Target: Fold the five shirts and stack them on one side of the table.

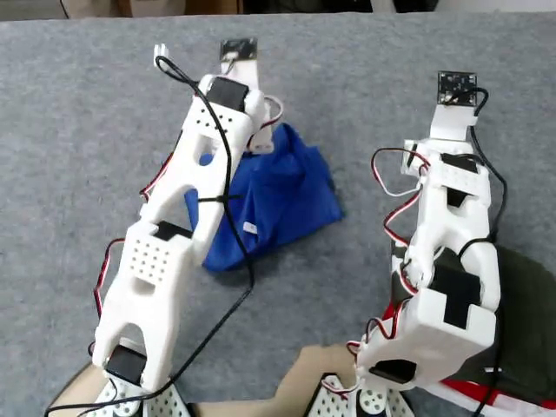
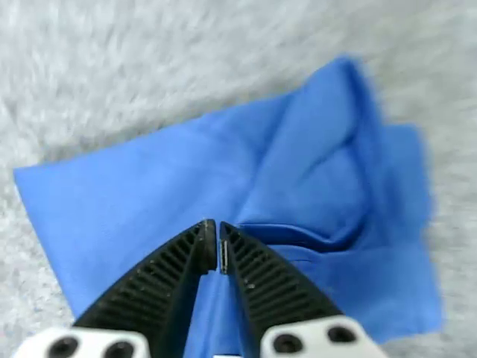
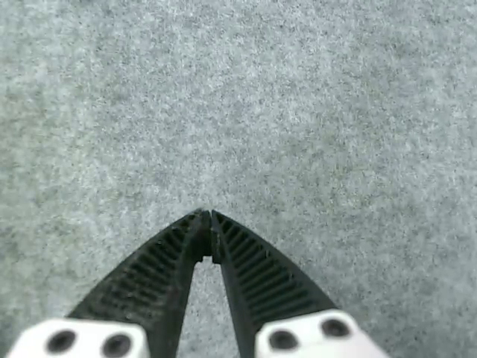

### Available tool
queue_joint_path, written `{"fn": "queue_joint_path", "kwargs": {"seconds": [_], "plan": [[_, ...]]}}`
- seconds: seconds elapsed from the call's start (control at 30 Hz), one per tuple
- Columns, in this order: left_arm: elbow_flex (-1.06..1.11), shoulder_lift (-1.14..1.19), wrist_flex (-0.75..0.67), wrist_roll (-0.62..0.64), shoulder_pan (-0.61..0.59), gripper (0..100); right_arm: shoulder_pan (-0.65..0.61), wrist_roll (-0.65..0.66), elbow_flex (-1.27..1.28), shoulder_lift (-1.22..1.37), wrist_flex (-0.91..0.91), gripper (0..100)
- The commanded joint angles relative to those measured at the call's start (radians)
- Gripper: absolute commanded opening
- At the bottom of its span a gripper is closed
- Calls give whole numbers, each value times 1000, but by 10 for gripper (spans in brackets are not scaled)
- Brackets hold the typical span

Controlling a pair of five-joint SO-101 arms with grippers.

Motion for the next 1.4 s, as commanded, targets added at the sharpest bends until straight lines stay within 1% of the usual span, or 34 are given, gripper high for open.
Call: {"fn": "queue_joint_path", "kwargs": {"seconds": [0.0,0.07,0.17,0.37,0.47,0.57,0.63,0.77,0.9,1.07,1.13,1.23,1.37], "plan": [[6,35,9,11,-15,19,-2,-2,-28,-4,-15,5],[9,58,14,12,3,19,-2,-2,-28,-4,-15,5],[-17,59,63,15,52,19,-2,-2,-28,-4,-15,5],[-158,68,129,15,166,19,-2,-2,-28,-4,-17,5],[-183,77,110,15,218,20,-1,-2,-28,-4,-20,5],[-193,116,29,17,252,20,4,-2,-31,-4,-20,5],[-207,122,12,18,261,20,5,-3,-30,-4,-20,5],[-287,117,66,18,261,20,7,-8,-30,-4,-20,5],[-428,117,157,18,189,20,7,-8,-30,-4,-20,5],[-505,96,155,14,103,20,5,-8,-30,-4,-20,5],[-474,104,155,12,80,20,5,-8,-30,-4,-20,5],[-356,142,153,12,81,20,5,-8,-30,-4,-20,5],[-235,191,153,12,146,20,5,-8,-30,-4,-20,5]]}}
